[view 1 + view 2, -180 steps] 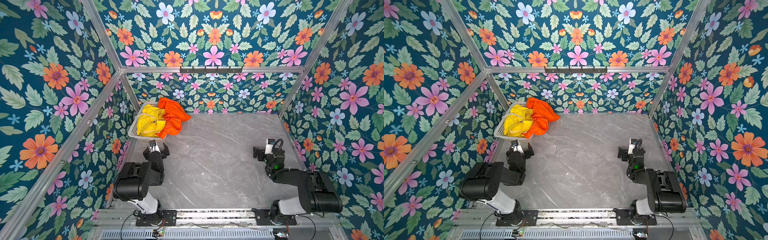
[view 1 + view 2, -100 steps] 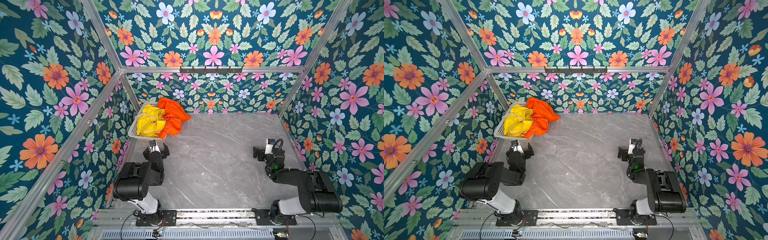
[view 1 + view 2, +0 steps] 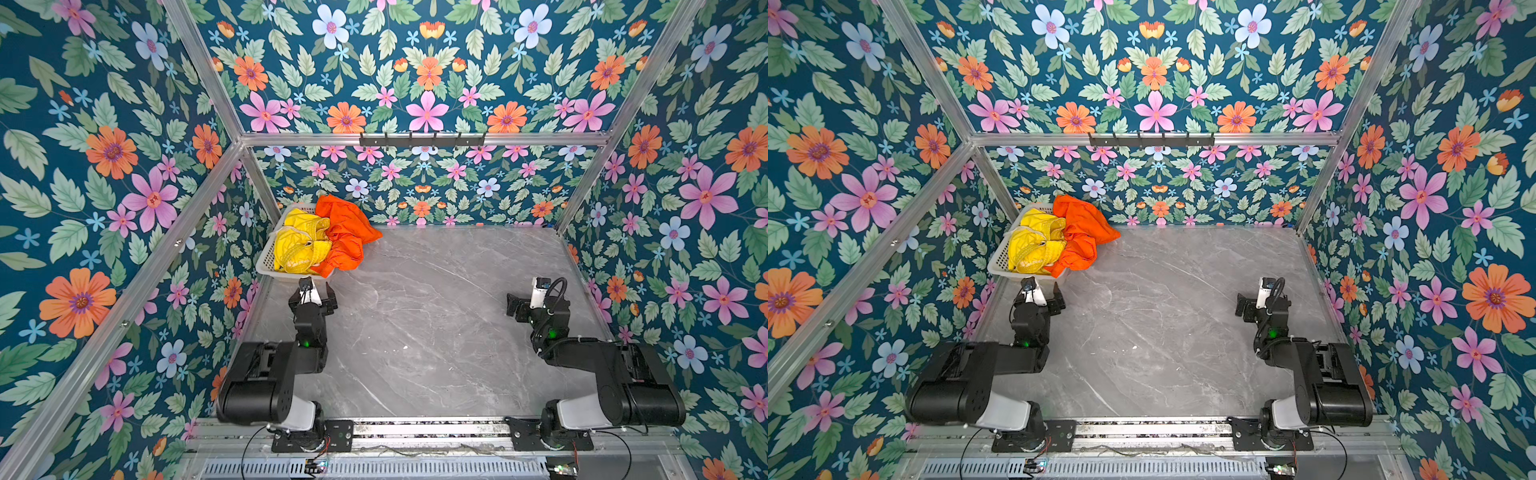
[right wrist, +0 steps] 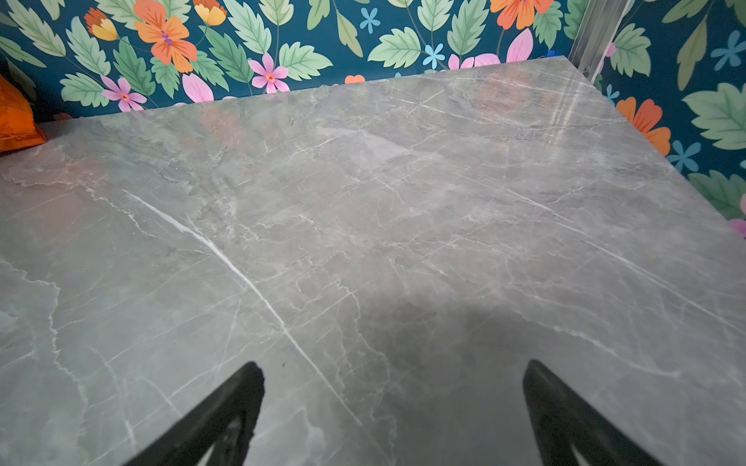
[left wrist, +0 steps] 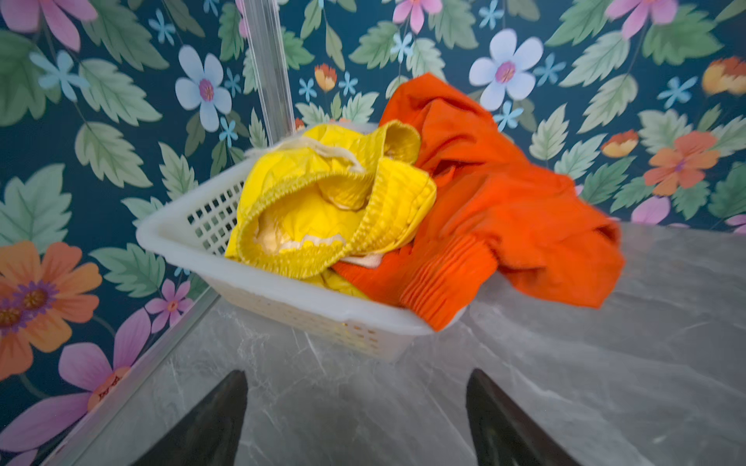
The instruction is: Fold and stack the shorts
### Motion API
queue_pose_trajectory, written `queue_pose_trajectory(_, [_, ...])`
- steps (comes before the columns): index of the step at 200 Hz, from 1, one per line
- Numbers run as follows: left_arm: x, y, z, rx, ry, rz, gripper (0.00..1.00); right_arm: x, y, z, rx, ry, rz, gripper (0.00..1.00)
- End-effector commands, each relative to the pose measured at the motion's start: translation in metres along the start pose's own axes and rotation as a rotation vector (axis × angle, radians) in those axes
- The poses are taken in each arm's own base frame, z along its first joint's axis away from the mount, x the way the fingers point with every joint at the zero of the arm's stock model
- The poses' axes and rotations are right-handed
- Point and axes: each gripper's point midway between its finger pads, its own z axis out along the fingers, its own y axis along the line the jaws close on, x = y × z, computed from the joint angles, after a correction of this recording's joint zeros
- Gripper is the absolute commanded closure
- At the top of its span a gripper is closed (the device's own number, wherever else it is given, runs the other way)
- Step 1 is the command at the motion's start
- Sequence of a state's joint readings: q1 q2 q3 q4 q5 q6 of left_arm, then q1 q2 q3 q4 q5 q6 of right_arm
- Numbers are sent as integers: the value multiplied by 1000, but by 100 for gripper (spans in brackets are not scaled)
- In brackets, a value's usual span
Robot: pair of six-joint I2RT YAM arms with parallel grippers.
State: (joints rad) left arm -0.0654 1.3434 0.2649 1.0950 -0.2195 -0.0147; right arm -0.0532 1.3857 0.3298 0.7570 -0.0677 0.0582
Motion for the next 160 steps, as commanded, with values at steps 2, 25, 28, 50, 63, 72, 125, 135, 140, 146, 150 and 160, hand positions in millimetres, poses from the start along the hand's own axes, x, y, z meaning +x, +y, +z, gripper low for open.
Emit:
queue_pose_trajectory(2, [-24,-5,-11,42,38,30,17,-30,0,-13,21,1,26,1])
queue_pose_trajectory(25, [-59,-17,-16,112,115,63,17,-58,19,-36,-61,10,74,1])
queue_pose_trajectory(28, [-62,-19,-15,127,133,73,17,-62,22,-39,-77,9,79,1])
queue_pose_trajectory(50, [-80,-39,-5,223,312,142,18,-81,48,-55,-163,46,106,1])
queue_pose_trajectory(63, [-83,-53,3,292,418,176,17,-89,64,-61,-199,82,100,1])
queue_pose_trajectory(72, [-84,-62,7,320,481,213,17,-92,78,-64,-239,109,87,1])
queue_pose_trajectory(125, [-40,-106,34,377,705,605,9,-98,131,-65,-388,168,82,1])
queue_pose_trajectory(135, [-29,-110,43,378,744,644,8,-96,137,-64,-402,180,80,1])
queue_pose_trajectory(140, [-26,-112,48,370,755,663,8,-95,139,-63,-407,185,78,1])
queue_pose_trajectory(146, [-21,-112,54,352,766,684,7,-94,141,-63,-411,192,77,1])
queue_pose_trajectory(150, [-18,-113,58,347,771,698,7,-93,142,-63,-412,196,78,1])
queue_pose_trajectory(160, [-14,-114,69,324,774,727,5,-91,143,-62,-414,202,83,1])
